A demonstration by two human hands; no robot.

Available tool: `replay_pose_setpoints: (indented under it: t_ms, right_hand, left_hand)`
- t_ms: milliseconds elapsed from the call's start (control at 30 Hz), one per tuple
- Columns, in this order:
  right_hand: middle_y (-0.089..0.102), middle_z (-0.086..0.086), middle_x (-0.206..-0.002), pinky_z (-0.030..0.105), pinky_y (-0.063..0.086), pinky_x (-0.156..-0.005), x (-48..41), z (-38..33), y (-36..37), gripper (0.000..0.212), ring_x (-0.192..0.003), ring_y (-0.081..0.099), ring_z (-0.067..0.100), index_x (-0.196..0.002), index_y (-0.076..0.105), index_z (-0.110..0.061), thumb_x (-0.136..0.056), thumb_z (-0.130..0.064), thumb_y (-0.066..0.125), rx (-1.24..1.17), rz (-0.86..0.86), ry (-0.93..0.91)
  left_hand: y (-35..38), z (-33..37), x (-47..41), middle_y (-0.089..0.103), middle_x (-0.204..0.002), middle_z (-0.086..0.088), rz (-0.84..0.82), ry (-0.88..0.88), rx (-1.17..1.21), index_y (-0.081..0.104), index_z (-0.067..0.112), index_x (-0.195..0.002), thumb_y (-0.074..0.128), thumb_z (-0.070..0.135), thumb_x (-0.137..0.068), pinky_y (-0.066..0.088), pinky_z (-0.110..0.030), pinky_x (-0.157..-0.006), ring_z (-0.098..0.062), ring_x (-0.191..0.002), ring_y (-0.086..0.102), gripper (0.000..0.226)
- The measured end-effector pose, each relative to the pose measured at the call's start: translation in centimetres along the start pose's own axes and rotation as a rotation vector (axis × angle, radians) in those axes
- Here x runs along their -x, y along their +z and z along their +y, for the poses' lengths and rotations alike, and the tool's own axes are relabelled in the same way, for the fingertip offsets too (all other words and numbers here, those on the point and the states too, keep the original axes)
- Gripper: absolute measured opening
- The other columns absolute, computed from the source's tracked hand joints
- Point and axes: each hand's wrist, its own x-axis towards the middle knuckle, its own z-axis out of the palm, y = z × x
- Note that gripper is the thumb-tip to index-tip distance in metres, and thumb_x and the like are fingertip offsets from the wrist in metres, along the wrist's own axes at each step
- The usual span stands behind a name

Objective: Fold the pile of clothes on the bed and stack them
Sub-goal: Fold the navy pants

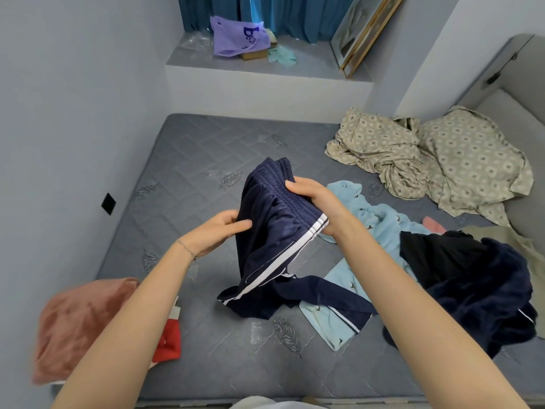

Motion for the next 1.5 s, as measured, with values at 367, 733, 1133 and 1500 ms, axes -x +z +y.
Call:
replay_pose_setpoints:
  t_ms: [367, 733, 1133, 1500]
  right_hand:
    - [0.072, 0.010, -0.100, 0.029, 0.058, -0.079, -0.9, 5.7, 1.3, 0.019, -0.088, 0.070, 0.020, -0.105, 0.064, -0.003, -0.099, -0.009, 0.048, -0.009, 0.083, 0.166]
    - [0.070, 0.010, -0.109, 0.030, 0.055, -0.086, 2.1, 10.8, -5.9, 0.019, -0.092, 0.069, 0.019, -0.109, 0.065, -0.008, -0.102, -0.015, 0.048, 0.004, 0.354, 0.235]
    - [0.071, 0.000, -0.105, 0.030, 0.055, -0.085, 5.8, 18.1, -22.7, 0.024, -0.097, 0.068, 0.015, -0.108, 0.066, -0.013, -0.089, -0.028, 0.071, 0.287, 0.815, 0.176]
    - [0.048, -0.005, -0.071, 0.017, 0.035, -0.057, 7.6, 27.5, -43.1, 0.027, -0.066, 0.043, 0.008, -0.078, 0.050, -0.014, -0.091, -0.030, 0.067, 0.374, 1.086, 0.304]
  left_hand:
    - [-7.1, 4.3, 6.6, 0.075, -0.091, 0.000, 0.108, 0.107, 0.022, 0.080, 0.021, -0.090, 0.091, 0.060, -0.043, 0.055, -0.017, -0.073, -0.008, -0.081, 0.070, 0.062]
    - [-3.1, -1.7, -2.2, 0.074, -0.104, -0.007, 0.012, -0.192, -0.072, 0.078, 0.016, -0.096, 0.089, 0.056, -0.051, 0.055, -0.021, -0.080, -0.015, -0.093, 0.069, 0.060]
    - [11.2, -12.4, -19.7, 0.069, -0.084, -0.001, -0.022, -0.269, -0.336, 0.070, 0.004, -0.092, 0.068, 0.015, -0.091, 0.049, -0.014, -0.067, -0.004, -0.072, 0.063, 0.011]
    - [18.6, -31.4, -31.0, 0.063, -0.084, -0.005, -0.158, -0.381, -0.799, 0.060, 0.005, -0.086, 0.063, 0.043, -0.091, 0.049, -0.039, -0.077, -0.024, -0.082, 0.059, 0.038]
